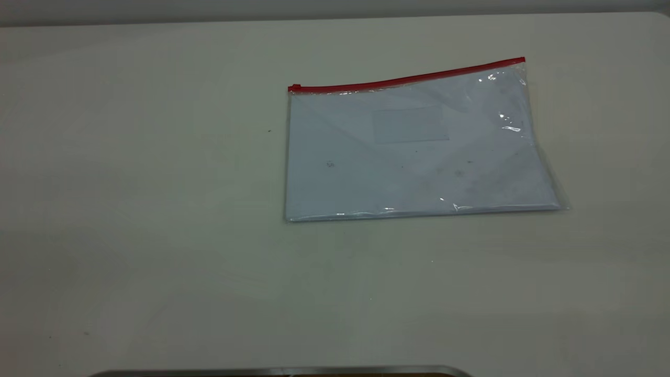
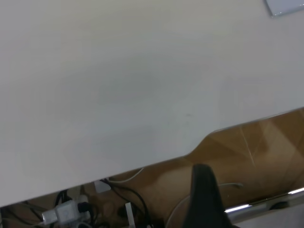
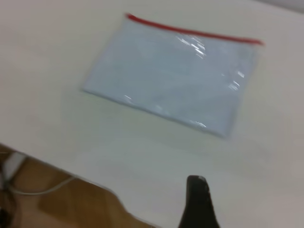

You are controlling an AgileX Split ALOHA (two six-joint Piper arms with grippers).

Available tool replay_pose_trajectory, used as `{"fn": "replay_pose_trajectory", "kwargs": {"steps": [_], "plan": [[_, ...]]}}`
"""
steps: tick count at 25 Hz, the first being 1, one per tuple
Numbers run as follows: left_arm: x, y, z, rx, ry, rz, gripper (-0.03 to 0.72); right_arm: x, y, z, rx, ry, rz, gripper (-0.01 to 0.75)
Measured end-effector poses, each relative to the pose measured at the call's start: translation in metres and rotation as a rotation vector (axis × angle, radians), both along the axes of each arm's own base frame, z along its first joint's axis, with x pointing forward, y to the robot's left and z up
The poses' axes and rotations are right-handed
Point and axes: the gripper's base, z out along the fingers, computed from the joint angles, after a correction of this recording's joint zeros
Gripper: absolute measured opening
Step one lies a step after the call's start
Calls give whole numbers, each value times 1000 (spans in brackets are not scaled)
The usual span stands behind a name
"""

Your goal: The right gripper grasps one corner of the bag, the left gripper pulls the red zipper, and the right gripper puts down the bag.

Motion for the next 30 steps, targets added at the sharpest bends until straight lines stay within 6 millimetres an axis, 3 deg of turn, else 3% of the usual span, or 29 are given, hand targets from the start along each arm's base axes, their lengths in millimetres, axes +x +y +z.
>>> {"fn": "replay_pose_trajectory", "kwargs": {"steps": [8,30], "plan": [[0,0,0,-4,0,5,585,-19,-10,-23,-35,-83,-152,592],[0,0,0,-11,1,15,585,-13,-26,-32,-30,-70,-186,592]]}}
